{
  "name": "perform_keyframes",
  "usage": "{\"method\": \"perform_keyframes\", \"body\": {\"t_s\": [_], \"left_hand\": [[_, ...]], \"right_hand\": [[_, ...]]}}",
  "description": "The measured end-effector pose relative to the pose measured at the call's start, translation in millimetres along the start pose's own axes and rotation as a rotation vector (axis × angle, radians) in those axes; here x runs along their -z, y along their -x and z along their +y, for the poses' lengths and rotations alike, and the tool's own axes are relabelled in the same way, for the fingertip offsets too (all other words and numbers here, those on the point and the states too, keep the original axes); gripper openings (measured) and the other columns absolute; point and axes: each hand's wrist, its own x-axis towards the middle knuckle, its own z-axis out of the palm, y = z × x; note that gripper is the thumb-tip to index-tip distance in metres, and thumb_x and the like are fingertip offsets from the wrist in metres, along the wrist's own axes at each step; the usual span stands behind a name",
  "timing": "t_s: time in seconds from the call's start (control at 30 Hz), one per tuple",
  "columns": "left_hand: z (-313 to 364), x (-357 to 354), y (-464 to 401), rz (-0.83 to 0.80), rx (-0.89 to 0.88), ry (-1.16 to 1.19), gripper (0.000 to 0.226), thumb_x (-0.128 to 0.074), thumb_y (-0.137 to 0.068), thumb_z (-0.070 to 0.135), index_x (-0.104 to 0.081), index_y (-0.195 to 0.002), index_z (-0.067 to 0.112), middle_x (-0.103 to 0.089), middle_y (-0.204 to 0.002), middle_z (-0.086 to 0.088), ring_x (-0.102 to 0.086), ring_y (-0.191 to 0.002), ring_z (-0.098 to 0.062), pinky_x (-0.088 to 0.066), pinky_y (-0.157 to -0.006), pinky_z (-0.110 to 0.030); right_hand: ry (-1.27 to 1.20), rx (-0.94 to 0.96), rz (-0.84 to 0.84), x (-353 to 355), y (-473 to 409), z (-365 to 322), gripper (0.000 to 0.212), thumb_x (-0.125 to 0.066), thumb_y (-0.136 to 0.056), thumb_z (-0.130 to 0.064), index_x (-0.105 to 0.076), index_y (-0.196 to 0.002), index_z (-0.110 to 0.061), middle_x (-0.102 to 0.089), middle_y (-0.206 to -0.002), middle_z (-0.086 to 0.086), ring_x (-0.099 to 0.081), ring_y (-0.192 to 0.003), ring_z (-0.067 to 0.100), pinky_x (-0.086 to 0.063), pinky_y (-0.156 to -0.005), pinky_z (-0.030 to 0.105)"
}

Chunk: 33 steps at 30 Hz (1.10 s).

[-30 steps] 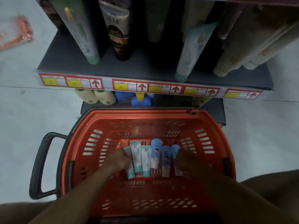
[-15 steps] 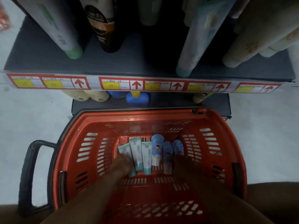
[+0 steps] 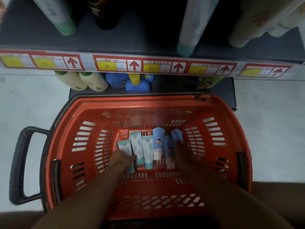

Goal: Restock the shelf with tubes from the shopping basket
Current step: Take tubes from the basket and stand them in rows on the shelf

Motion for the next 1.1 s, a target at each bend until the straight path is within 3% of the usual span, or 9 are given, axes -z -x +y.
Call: {"method": "perform_keyframes", "body": {"t_s": [0.07,0.13,0.2,0.33,0.43,0.6,0.83,1.0,1.1], "left_hand": [[-0.7,7.8,1.8,0.040,-0.026,-0.048,0.048,-0.086,-0.081,0.047,-0.070,-0.111,0.013,-0.075,-0.105,-0.004,-0.068,-0.077,-0.017,-0.053,-0.059,-0.025],[0.4,16.1,7.0,0.028,-0.051,-0.098,0.051,-0.083,-0.082,0.052,-0.070,-0.113,0.014,-0.073,-0.103,-0.002,-0.068,-0.084,-0.018,-0.055,-0.067,-0.027],[5.2,26.5,21.2,0.016,-0.114,-0.152,0.045,-0.079,-0.087,0.052,-0.068,-0.106,0.013,-0.066,-0.097,0.001,-0.063,-0.084,-0.016,-0.049,-0.068,-0.027],[12.0,42.8,51.2,0.022,-0.209,-0.180,0.033,-0.075,-0.091,0.049,-0.060,-0.083,0.022,-0.064,-0.095,0.001,-0.059,-0.082,-0.013,-0.044,-0.062,-0.023],[14.9,51.1,66.1,0.032,-0.253,-0.115,0.037,-0.076,-0.089,0.049,-0.068,-0.106,0.017,-0.075,-0.109,-0.003,-0.066,-0.083,-0.015,-0.049,-0.060,-0.023],[21.6,69.5,109.1,0.193,-0.398,-0.071,0.058,-0.072,-0.076,0.068,-0.065,-0.105,0.018,-0.073,-0.103,-0.002,-0.071,-0.082,-0.020,-0.056,-0.060,-0.028],[40.7,95.2,180.2,0.365,-0.636,0.056,0.066,-0.085,-0.070,0.042,-0.057,-0.124,0.016,-0.072,-0.115,-0.004,-0.070,-0.104,-0.030,-0.053,-0.077,-0.032],[54.4,112.3,232.1,0.488,-0.806,0.183,0.065,-0.082,-0.068,0.038,-0.053,-0.124,0.021,-0.070,-0.112,0.000,-0.069,-0.099,-0.025,-0.058,-0.075,-0.038],[63.2,122.9,262.1,0.559,-0.901,0.233,0.064,-0.080,-0.066,0.043,-0.051,-0.121,0.027,-0.068,-0.107,0.006,-0.070,-0.096,-0.020,-0.061,-0.073,-0.040]], "right_hand": [[0.118,-0.028,-0.026,-5.2,-13.4,2.3,0.062,-0.061,-0.095,-0.052,-0.046,-0.146,-0.021,-0.053,-0.144,0.010,-0.057,-0.122,0.026,-0.049,-0.105,0.048],[0.266,-0.013,-0.065,13.0,-0.9,-10.8,0.075,-0.062,-0.097,-0.043,-0.031,-0.157,-0.010,-0.037,-0.157,0.014,-0.041,-0.143,0.033,-0.040,-0.113,0.032],[0.151,-0.051,-0.103,36.4,18.4,-32.4,0.060,-0.063,-0.099,-0.029,-0.041,-0.153,-0.012,-0.048,-0.144,0.004,-0.046,-0.139,0.030,-0.042,-0.090,0.002],[0.149,0.051,-0.133,76.1,43.6,-61.0,0.061,-0.058,-0.105,-0.020,-0.031,-0.159,-0.011,-0.034,-0.162,0.014,-0.036,-0.148,0.032,-0.032,-0.111,0.028],[0.266,0.095,-0.168,86.3,50.5,-66.1,0.077,-0.065,-0.101,-0.030,-0.021,-0.163,-0.014,-0.028,-0.167,0.010,-0.035,-0.150,0.027,-0.031,-0.114,0.027],[0.340,0.174,-0.083,107.8,86.2,-84.7,0.056,-0.073,-0.085,-0.038,-0.060,-0.134,-0.014,-0.065,-0.134,0.009,-0.065,-0.120,0.025,-0.050,-0.095,0.030],[0.333,0.298,0.123,152.8,133.0,-114.2,0.066,-0.074,-0.073,-0.050,-0.054,-0.127,-0.017,-0.064,-0.121,0.006,-0.068,-0.108,0.030,-0.058,-0.084,0.038],[0.206,0.424,0.299,202.5,177.8,-139.3,0.041,-0.065,-0.073,-0.053,-0.055,-0.100,-0.023,-0.066,-0.092,-0.002,-0.067,-0.076,0.021,-0.057,-0.060,0.038],[0.134,0.504,0.393,234.6,214.5,-153.8,0.042,-0.075,-0.072,-0.044,-0.049,-0.100,-0.025,-0.059,-0.094,-0.005,-0.064,-0.084,0.023,-0.051,-0.062,0.035]]}}
